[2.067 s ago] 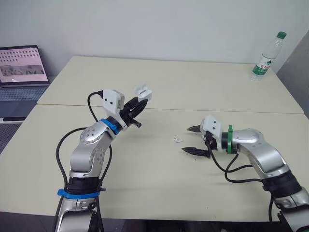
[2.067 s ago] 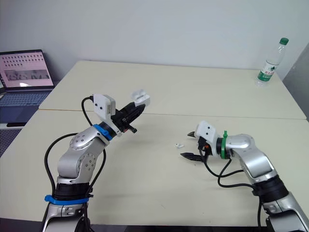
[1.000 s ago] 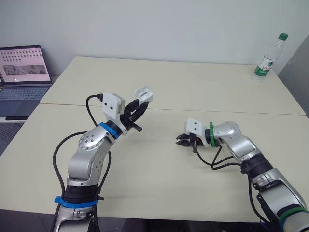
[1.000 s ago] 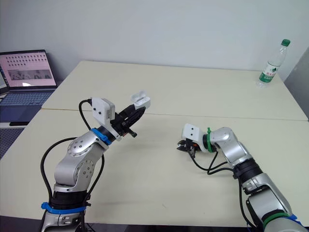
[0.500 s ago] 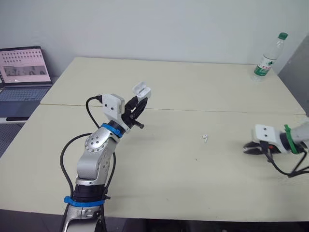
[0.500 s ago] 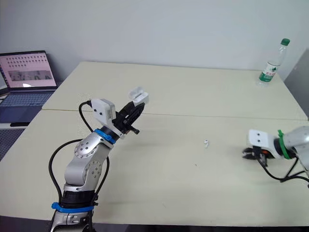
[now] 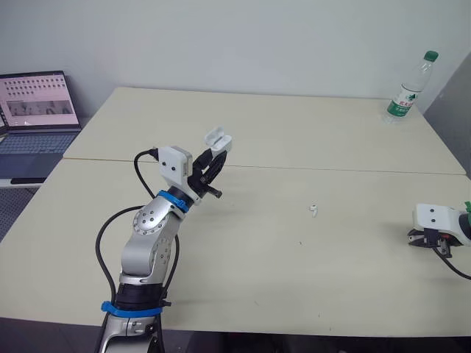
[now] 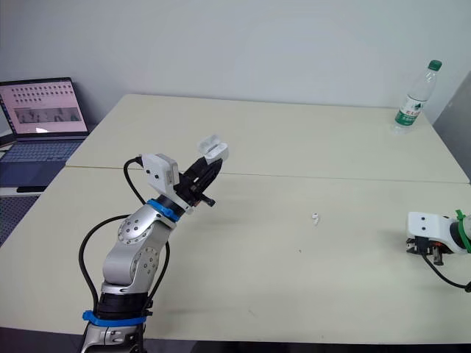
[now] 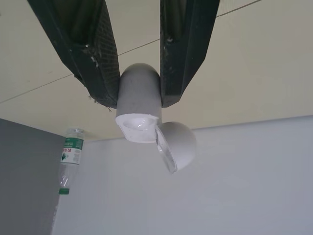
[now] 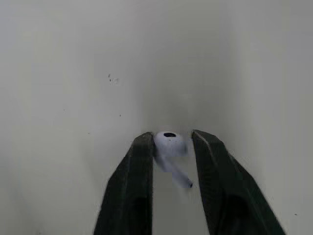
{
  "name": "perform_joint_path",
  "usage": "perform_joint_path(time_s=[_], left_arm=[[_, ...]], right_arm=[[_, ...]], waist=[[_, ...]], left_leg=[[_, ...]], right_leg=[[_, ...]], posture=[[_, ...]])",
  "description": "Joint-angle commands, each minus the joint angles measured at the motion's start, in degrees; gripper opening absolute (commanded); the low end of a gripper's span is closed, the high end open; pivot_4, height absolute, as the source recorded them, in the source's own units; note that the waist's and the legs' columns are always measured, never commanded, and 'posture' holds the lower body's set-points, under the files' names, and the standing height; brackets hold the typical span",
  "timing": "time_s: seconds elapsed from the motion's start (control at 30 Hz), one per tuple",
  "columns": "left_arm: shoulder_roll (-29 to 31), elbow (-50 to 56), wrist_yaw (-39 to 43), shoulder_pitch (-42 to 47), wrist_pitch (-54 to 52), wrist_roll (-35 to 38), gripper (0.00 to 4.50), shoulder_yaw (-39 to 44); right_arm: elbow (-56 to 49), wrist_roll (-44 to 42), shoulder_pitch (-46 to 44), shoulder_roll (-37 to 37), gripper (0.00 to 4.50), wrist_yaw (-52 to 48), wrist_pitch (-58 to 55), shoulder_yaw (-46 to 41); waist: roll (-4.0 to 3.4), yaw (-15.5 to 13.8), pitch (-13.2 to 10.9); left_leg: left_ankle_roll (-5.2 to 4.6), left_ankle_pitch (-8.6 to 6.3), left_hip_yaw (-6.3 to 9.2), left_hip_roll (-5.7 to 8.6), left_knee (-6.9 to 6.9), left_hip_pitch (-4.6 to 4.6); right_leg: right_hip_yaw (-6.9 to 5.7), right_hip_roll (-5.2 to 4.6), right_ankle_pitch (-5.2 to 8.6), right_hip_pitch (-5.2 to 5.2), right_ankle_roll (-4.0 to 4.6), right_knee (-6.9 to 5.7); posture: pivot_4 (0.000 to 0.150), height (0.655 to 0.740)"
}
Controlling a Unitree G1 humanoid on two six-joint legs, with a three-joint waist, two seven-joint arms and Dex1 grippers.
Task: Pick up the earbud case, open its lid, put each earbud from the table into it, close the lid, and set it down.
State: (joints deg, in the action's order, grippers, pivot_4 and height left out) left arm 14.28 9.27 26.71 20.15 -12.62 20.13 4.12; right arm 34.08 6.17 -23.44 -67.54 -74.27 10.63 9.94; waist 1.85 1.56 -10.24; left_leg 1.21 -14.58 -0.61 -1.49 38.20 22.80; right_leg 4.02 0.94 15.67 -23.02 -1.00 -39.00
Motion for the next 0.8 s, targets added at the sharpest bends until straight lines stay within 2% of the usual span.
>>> perform_joint_path(time_s=[0.03, 0.23, 0.47, 0.8], left_arm=[[0.5, 3.6, -0.2, 0.0, -0.2, 0.5, 0.78, 0.1], [0.8, 4.1, 0.1, -0.5, -0.8, 0.4, 0.78, 0.1], [0.5, 4.2, -0.4, -0.2, -0.5, 0.1, 0.78, -0.1], [0.5, 4.7, -0.8, -0.7, -0.5, 0.2, 0.78, -0.1]], right_arm=[[1.6, 1.6, 1.2, -0.7, 2.28, -0.3, -0.2, 0.1], [3.5, 3.5, 0.4, -1.4, 2.28, -0.4, 2.1, 0.9], [3.7, 5.6, -1.1, -1.6, 2.28, -0.9, 5.8, 1.8], [4.5, 6.5, -3.2, 0.1, 2.28, -1.5, 5.0, 2.4]], waist=[[0.0, -0.1, 0.0], [0.0, -0.1, 0.0], [0.0, -0.1, 0.0], [0.0, -0.1, 0.0]], left_leg=[[0.0, 0.0, 0.04, 0.0, 0.0, 0.0], [0.0, 0.0, 0.06, 0.02, 0.01, -0.07], [-0.01, -0.01, 0.11, 0.05, -0.03, -0.64], [0.0, -0.01, 0.05, 0.03, -0.04, -0.74]], right_leg=[[-0.02, 0.0, 0.0, 0.02, 0.0, 0.0], [-0.03, 0.0, 0.0, 0.15, 0.0, 0.02], [-0.06, -0.01, 0.03, 0.74, -0.03, 0.14], [-0.01, -0.02, 0.03, 0.79, -0.03, 0.12]], posture=[[0.15, 0.74], [0.15, 0.74], [0.15, 0.74], [0.15, 0.74]])
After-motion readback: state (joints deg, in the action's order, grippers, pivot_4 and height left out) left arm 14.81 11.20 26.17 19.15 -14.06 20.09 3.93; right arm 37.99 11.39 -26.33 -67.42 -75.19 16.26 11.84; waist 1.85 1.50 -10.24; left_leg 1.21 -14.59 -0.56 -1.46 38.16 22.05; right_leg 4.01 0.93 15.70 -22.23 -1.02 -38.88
